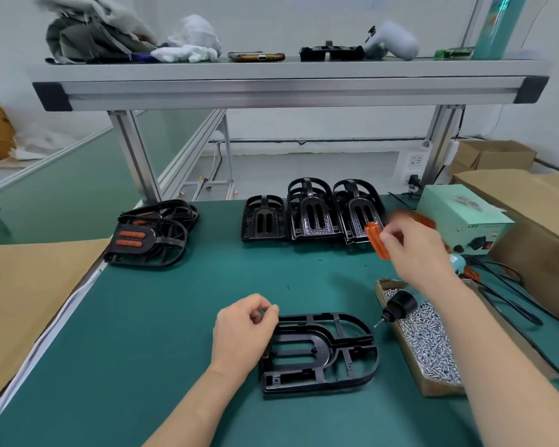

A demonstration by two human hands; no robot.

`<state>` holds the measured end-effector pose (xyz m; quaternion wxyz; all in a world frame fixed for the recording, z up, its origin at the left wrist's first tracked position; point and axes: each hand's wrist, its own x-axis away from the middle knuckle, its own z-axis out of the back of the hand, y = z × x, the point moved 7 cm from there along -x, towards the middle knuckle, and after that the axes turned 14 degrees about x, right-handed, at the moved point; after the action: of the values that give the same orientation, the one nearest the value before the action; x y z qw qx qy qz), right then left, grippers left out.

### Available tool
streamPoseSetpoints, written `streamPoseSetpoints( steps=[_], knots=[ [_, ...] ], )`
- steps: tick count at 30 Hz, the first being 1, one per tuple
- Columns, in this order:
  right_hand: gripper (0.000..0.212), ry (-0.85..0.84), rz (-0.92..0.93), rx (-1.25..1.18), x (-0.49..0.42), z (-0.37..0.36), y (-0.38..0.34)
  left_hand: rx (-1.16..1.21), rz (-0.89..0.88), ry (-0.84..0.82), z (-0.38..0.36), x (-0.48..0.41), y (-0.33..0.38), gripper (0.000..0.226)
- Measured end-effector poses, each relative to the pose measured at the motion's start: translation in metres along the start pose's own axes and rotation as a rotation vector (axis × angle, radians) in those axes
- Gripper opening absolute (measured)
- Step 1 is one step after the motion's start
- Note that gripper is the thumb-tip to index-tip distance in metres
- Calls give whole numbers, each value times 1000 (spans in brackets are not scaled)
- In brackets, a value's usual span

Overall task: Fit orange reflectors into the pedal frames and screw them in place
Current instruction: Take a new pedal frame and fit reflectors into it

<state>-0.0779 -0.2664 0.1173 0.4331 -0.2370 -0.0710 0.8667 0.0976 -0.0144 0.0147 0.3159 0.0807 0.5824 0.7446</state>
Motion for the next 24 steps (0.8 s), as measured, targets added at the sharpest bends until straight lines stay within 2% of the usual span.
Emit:
streamPoseSetpoints(
  steps=[4,6,8,13,16,20,24],
  knots=[
    [14,-59,43,-386,30,-3,-39,159,-3,28,3,0,1,24],
    [16,-176,12,-613,46,-13,-56,227,1,47,5,1,2,21],
    [16,-297,-19,-737,60,-23,-70,278,8,50,5,2,3,20],
    [18,-515,-66,-891,86,-42,-96,344,-16,10,6,2,7,16],
    [18,-633,-123,-987,98,-53,-106,424,0,4,7,2,7,24],
    [14,-709,-183,-1050,107,-61,-111,474,12,11,9,2,6,27],
    [13,-734,-213,-1087,111,-65,-114,486,4,12,10,3,8,40]
  ],
)
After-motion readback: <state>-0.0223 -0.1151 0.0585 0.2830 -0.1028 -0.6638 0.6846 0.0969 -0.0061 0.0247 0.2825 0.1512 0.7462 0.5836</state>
